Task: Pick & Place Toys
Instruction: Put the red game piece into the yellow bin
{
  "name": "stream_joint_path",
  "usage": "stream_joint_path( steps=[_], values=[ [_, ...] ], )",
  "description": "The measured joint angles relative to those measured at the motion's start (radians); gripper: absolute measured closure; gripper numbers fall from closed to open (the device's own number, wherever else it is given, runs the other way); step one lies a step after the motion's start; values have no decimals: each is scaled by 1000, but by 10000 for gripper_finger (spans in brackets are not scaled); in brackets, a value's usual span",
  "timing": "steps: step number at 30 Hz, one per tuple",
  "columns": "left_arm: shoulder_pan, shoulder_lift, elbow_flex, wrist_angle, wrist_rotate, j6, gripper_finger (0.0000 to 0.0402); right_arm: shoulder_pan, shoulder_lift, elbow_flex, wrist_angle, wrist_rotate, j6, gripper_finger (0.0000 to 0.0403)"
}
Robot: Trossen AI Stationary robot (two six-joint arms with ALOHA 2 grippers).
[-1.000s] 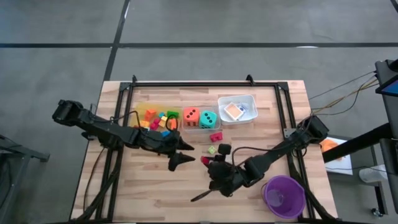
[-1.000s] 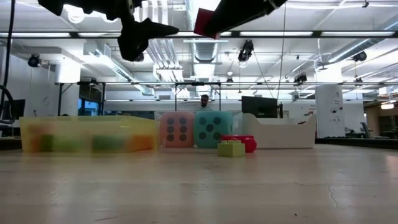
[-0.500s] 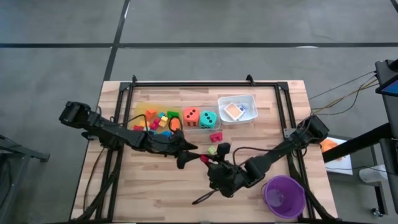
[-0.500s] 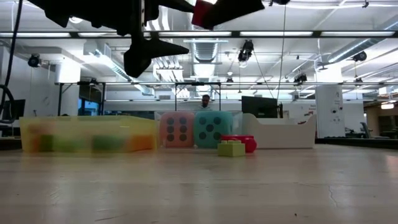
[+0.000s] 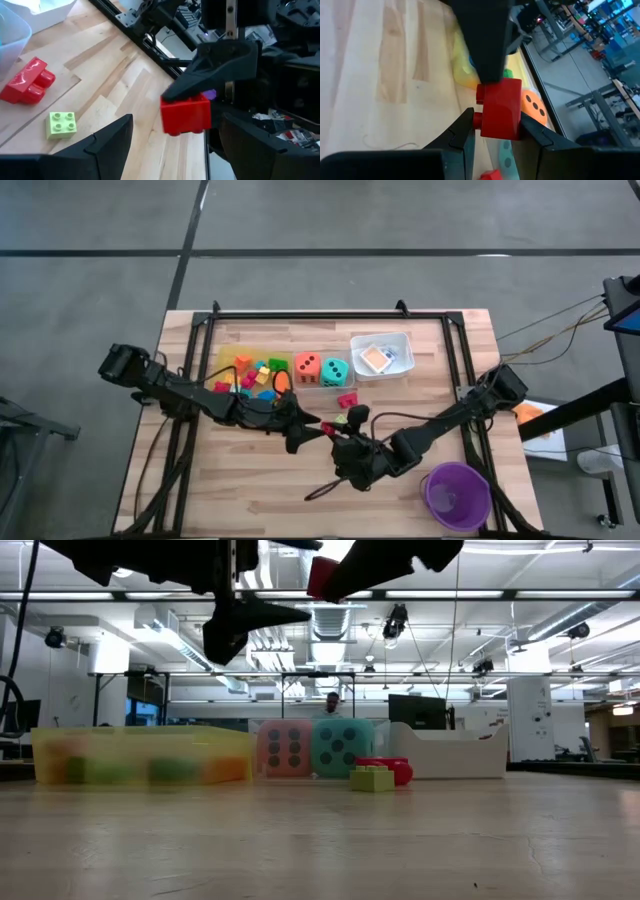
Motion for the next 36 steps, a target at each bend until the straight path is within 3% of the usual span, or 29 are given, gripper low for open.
stream_joint_path(
  steps=[12, 28, 32, 36],
  values=[
    [0, 43, 7, 57, -71, -26, 113, -11, 0, 0, 4, -8, 0, 316],
    [0, 45, 7, 65, -60, -26, 116, -15, 0, -1, 55, -5, -35, 316],
    [0, 45, 8, 66, -60, -8, 140, -16, 6, -1, 61, -3, -35, 316],
    [0, 46, 8, 62, -59, 4, 189, -17, 29, 1, 94, 6, -77, 316]
  ],
)
